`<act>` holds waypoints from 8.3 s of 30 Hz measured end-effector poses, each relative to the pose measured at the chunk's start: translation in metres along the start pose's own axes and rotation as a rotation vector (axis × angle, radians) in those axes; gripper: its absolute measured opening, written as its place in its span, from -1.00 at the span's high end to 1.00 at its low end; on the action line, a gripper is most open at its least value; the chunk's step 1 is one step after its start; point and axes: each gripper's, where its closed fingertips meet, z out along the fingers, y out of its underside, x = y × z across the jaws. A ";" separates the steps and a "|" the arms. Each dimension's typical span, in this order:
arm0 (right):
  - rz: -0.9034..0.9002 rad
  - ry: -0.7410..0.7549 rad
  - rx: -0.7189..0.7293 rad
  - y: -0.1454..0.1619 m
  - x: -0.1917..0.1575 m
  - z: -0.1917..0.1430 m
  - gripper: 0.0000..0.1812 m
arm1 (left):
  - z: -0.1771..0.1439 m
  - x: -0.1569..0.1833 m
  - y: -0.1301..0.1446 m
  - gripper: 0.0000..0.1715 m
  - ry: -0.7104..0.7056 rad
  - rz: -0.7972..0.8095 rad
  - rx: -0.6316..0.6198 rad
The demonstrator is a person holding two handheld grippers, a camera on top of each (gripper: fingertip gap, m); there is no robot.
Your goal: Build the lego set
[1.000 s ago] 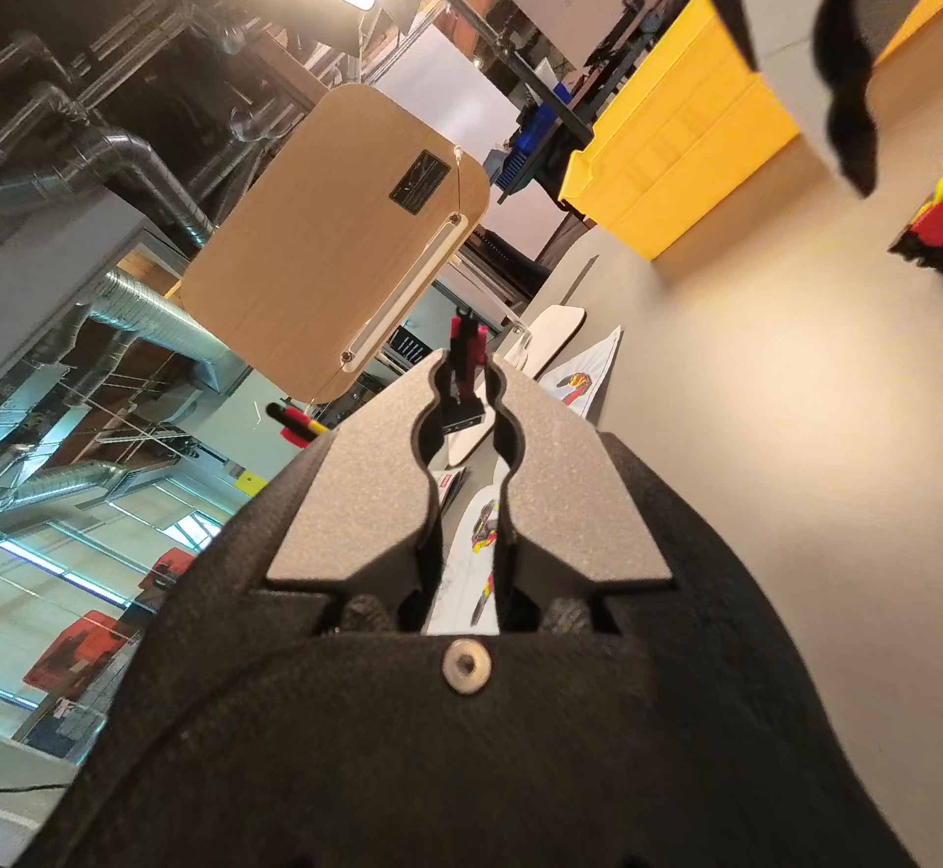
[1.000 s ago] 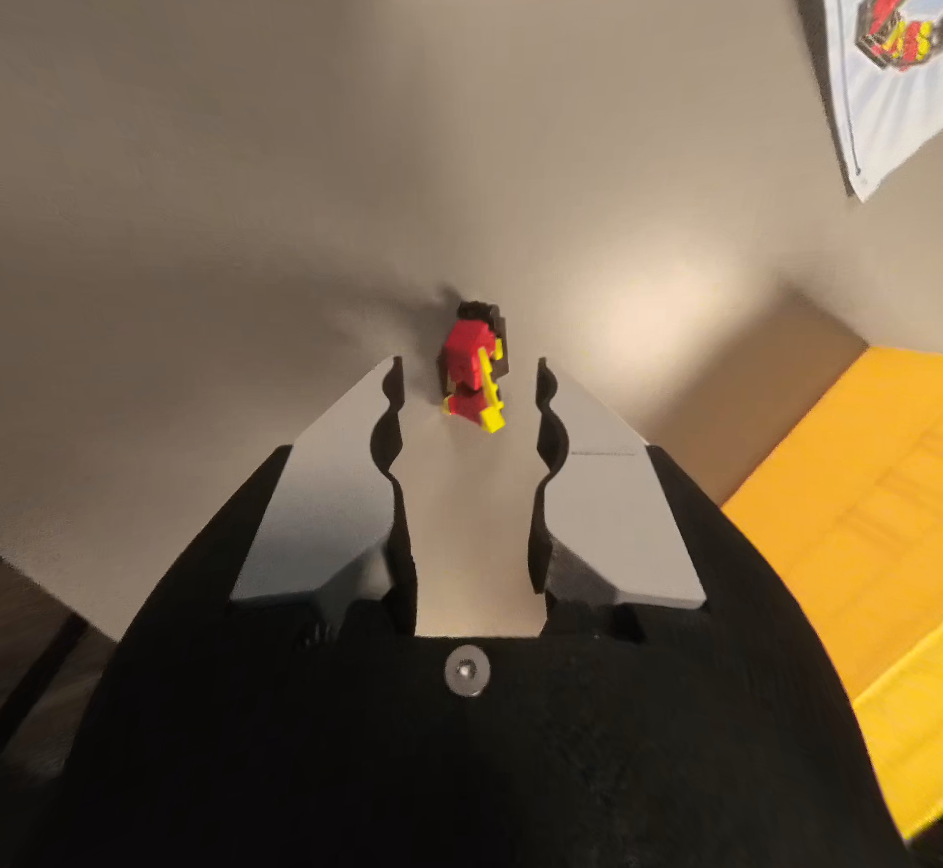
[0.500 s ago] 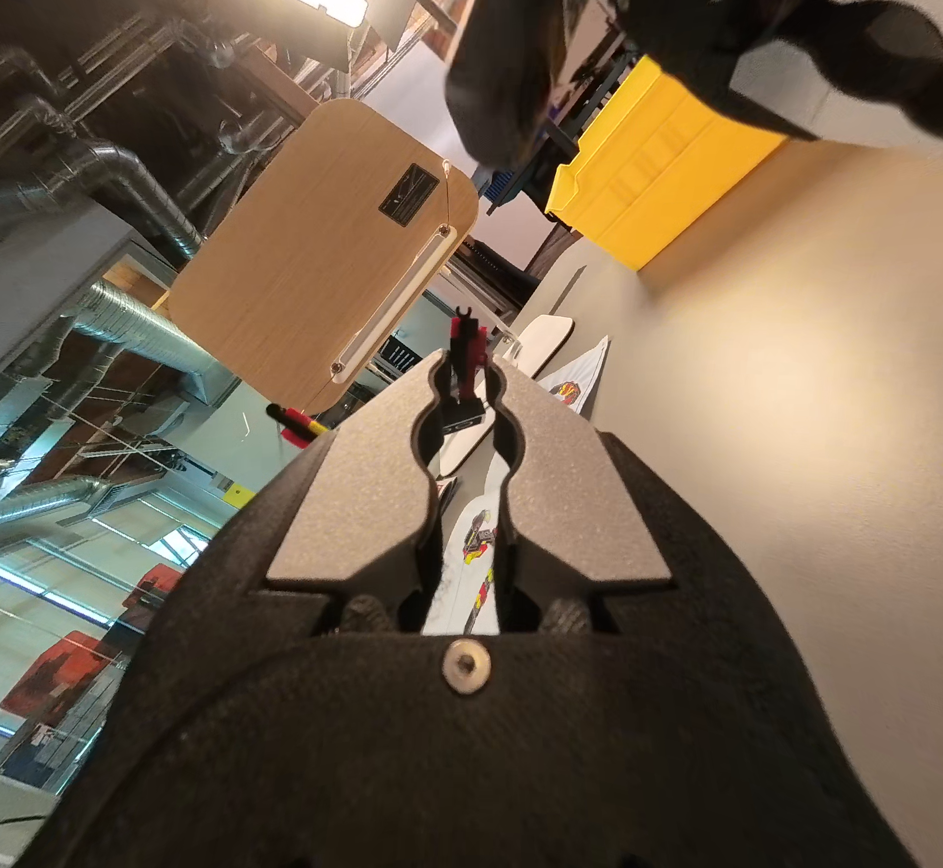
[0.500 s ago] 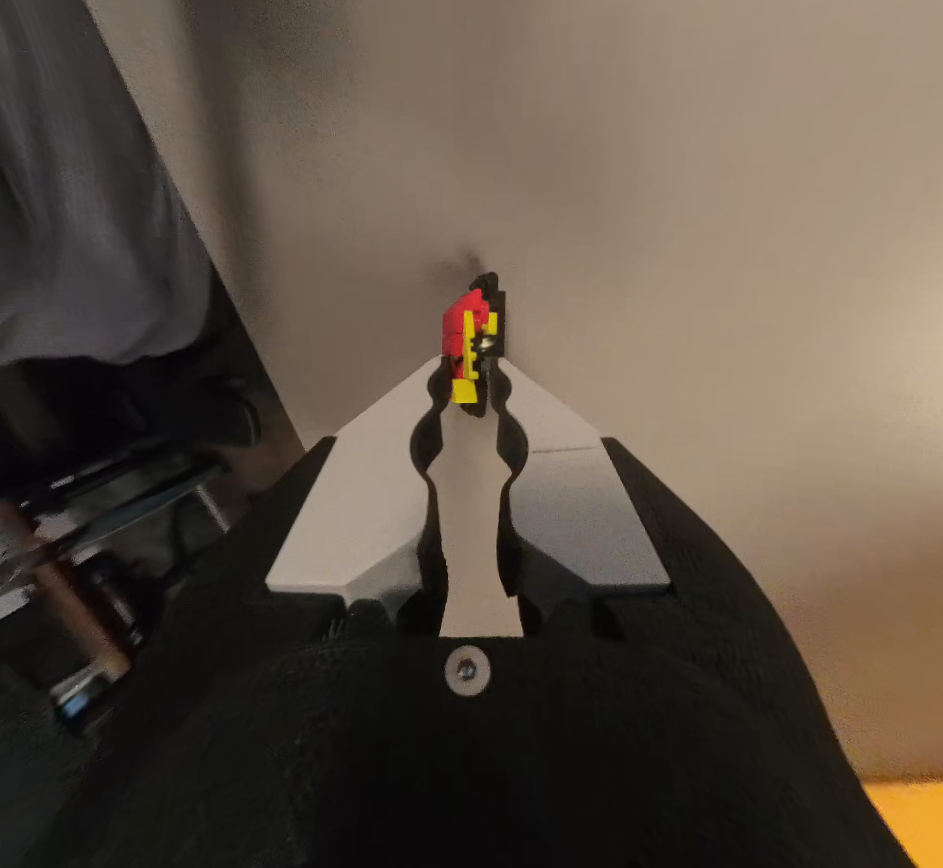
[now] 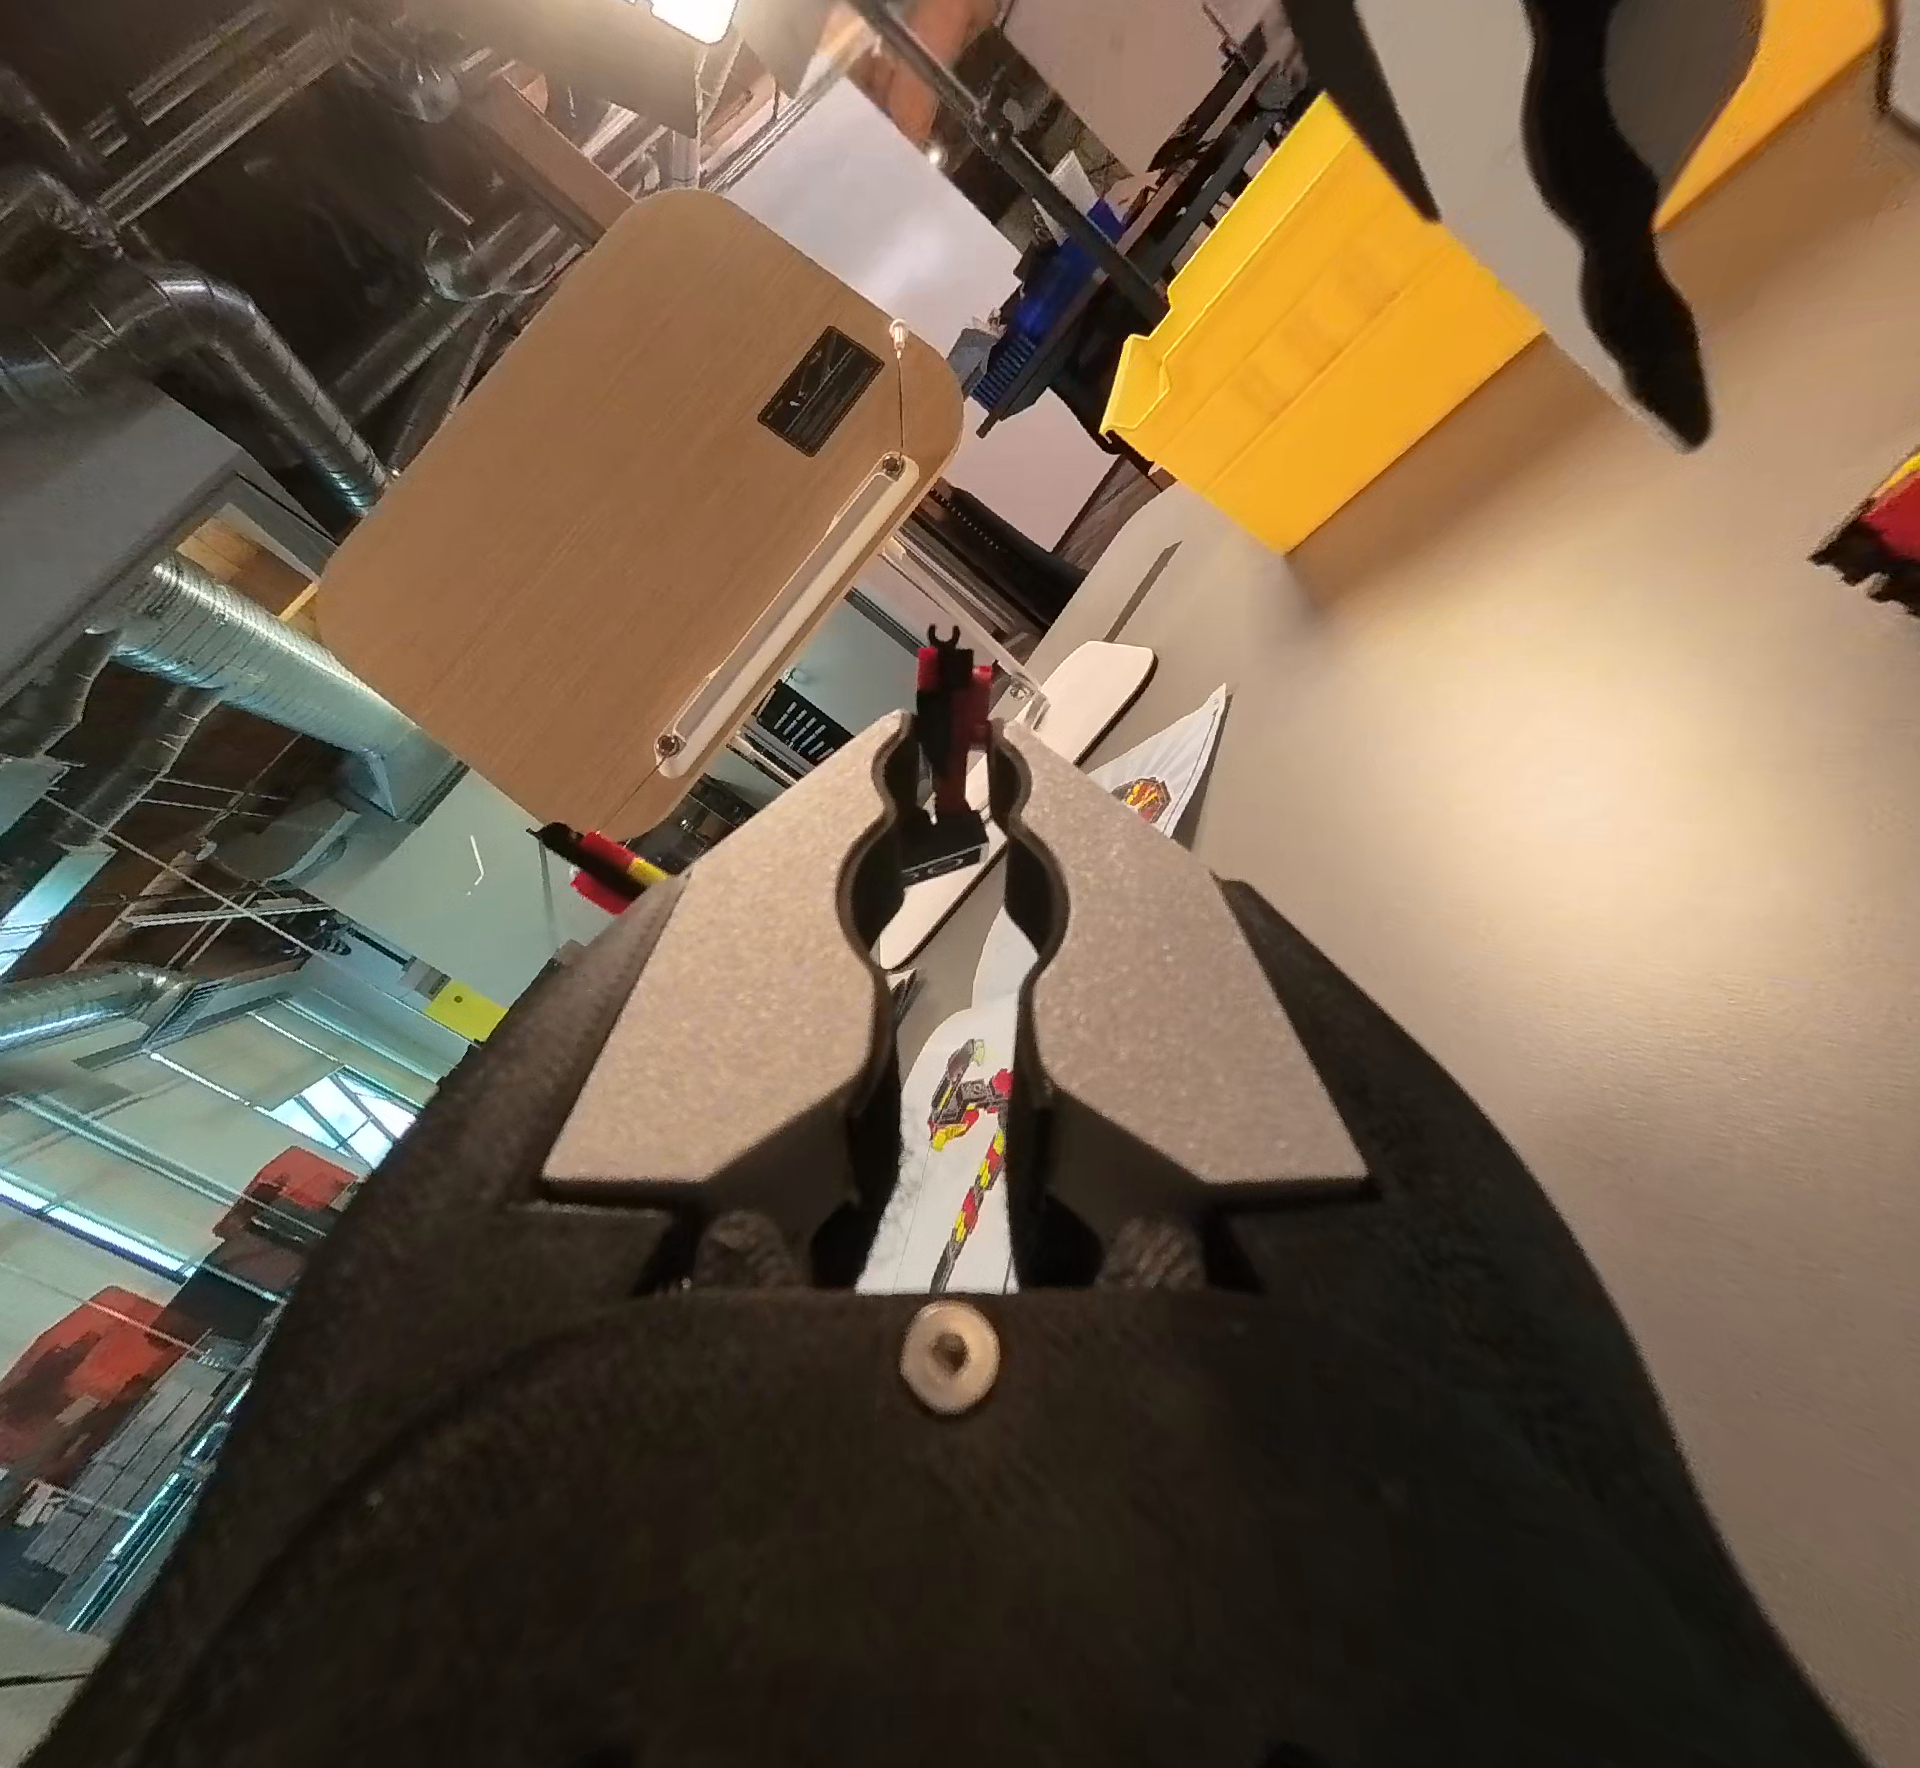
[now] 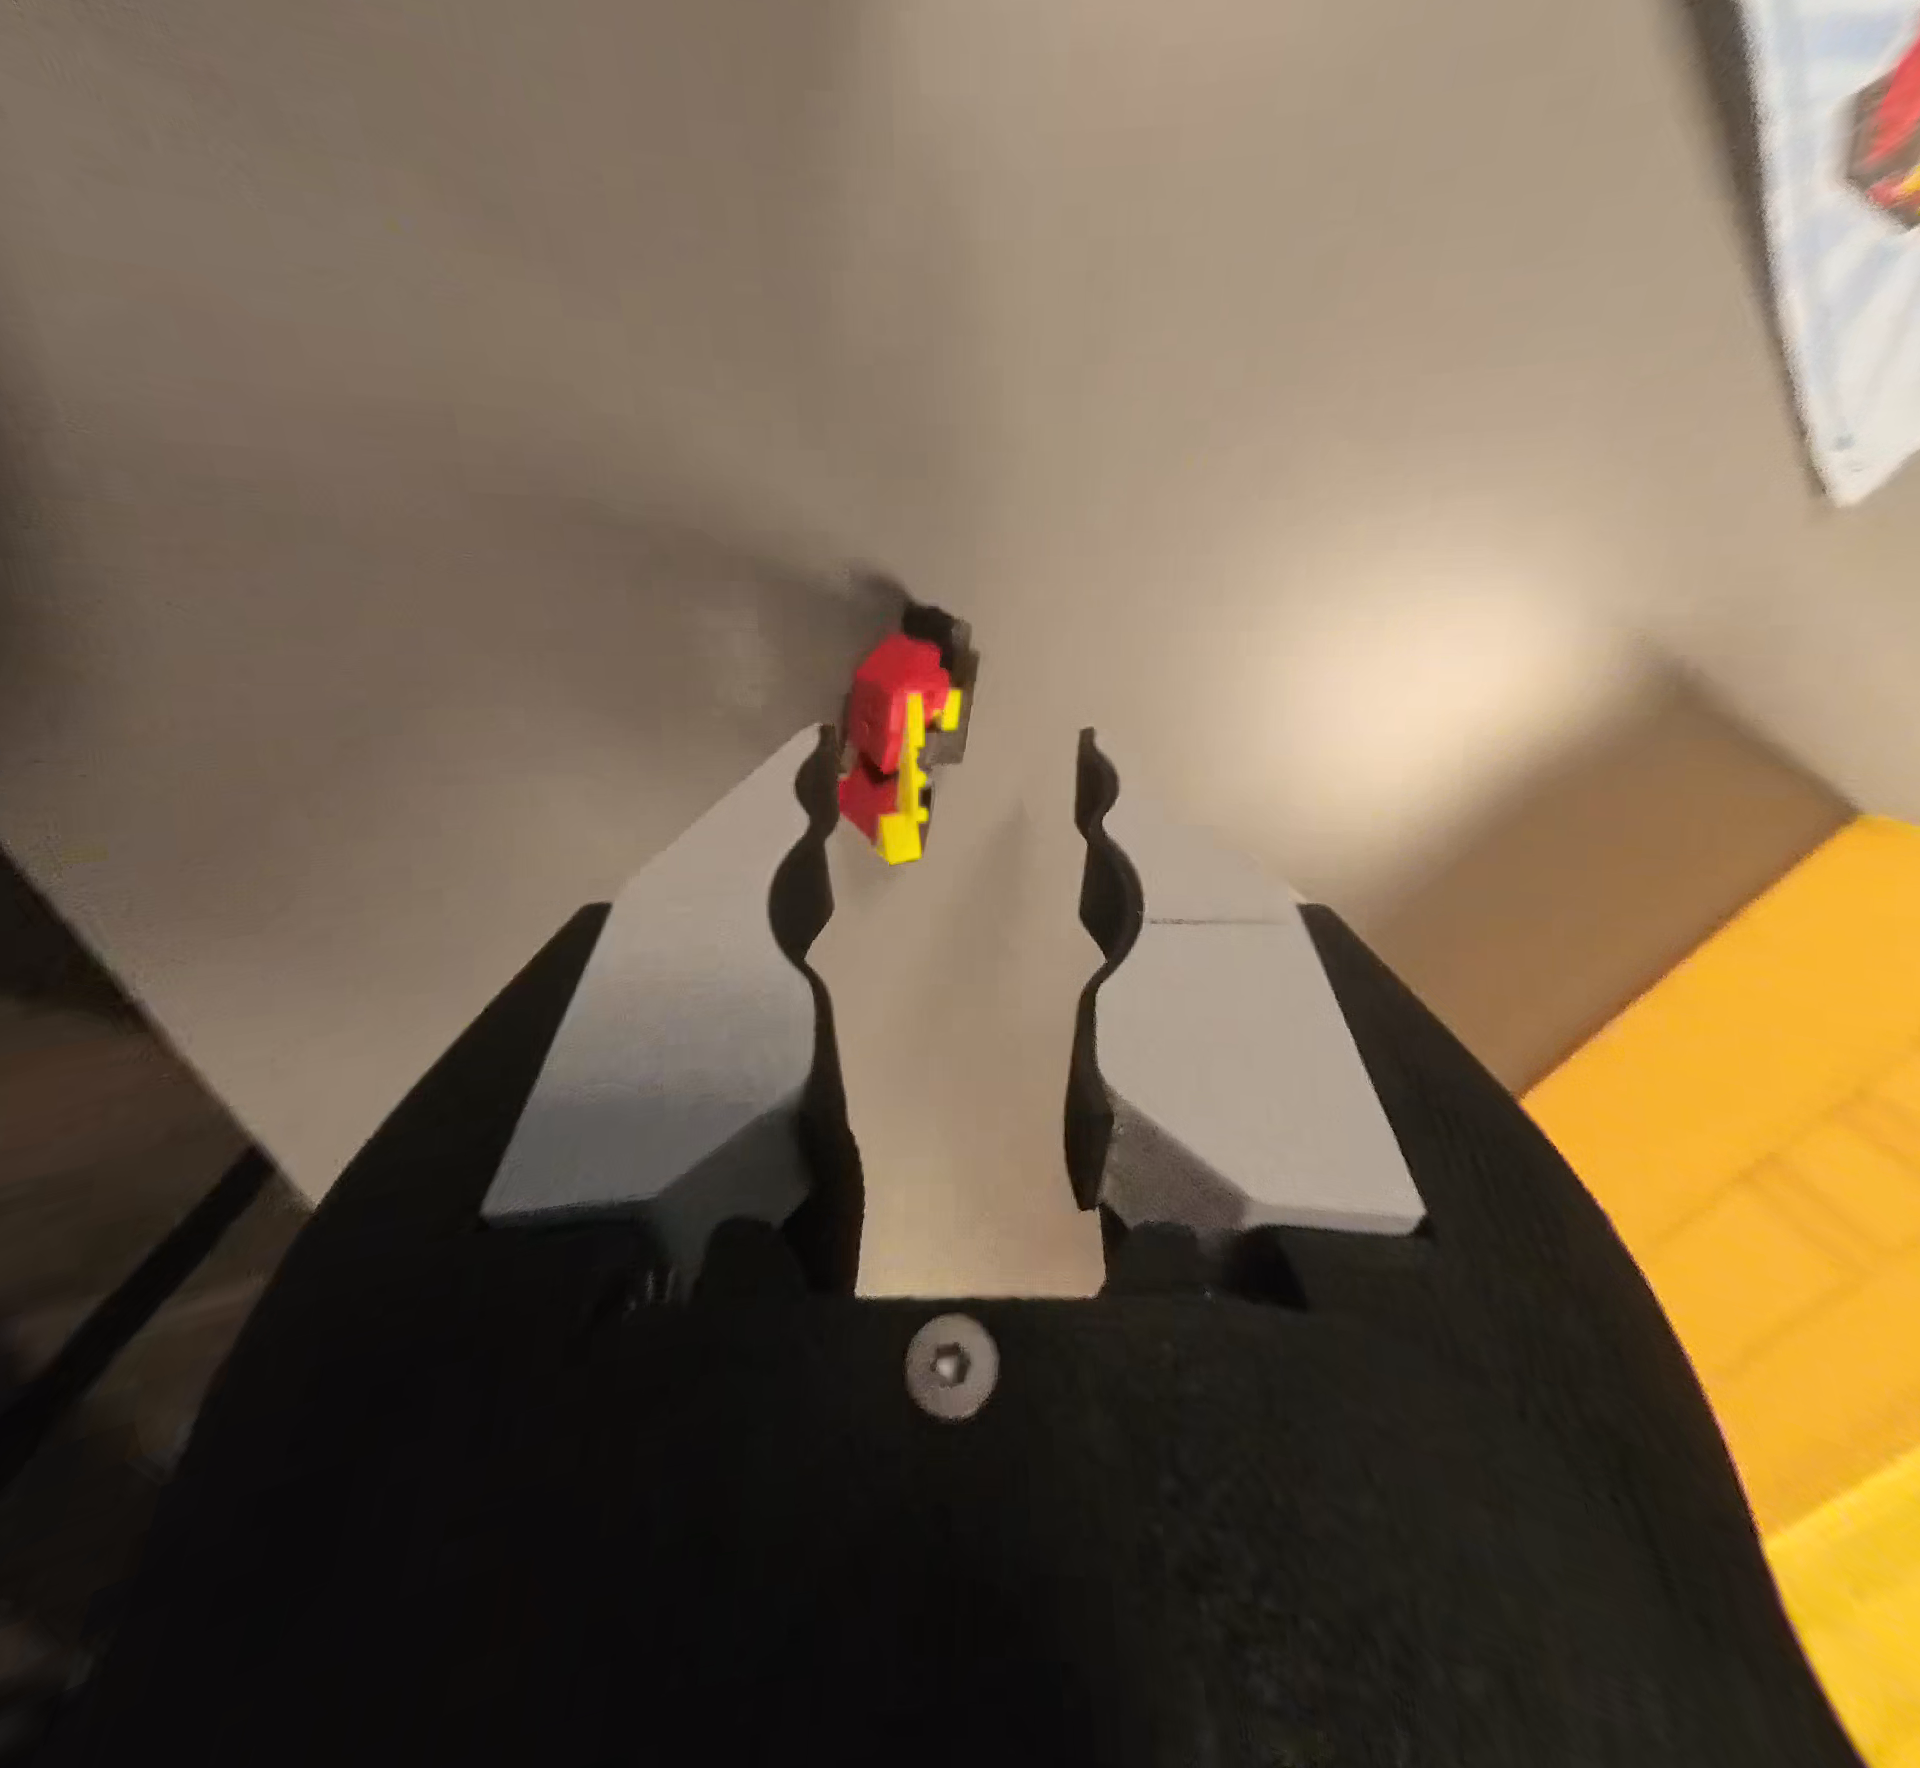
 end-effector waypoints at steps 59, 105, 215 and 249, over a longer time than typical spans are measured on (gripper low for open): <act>0.373 -0.411 0.186 0.007 -0.073 -0.037 0.74 | -0.045 0.131 -0.003 0.86 0.739 0.503 0.044; -0.074 -0.439 0.049 -0.065 -0.194 -0.136 0.74 | -0.189 0.048 -0.180 0.79 0.789 -0.099 0.535; 1.554 0.106 1.796 -0.067 0.045 -0.050 0.79 | -0.007 0.061 0.007 0.87 0.115 0.653 0.015; 1.663 -0.197 1.808 -0.077 0.047 -0.033 0.79 | -0.006 0.052 0.003 0.89 0.040 0.702 0.046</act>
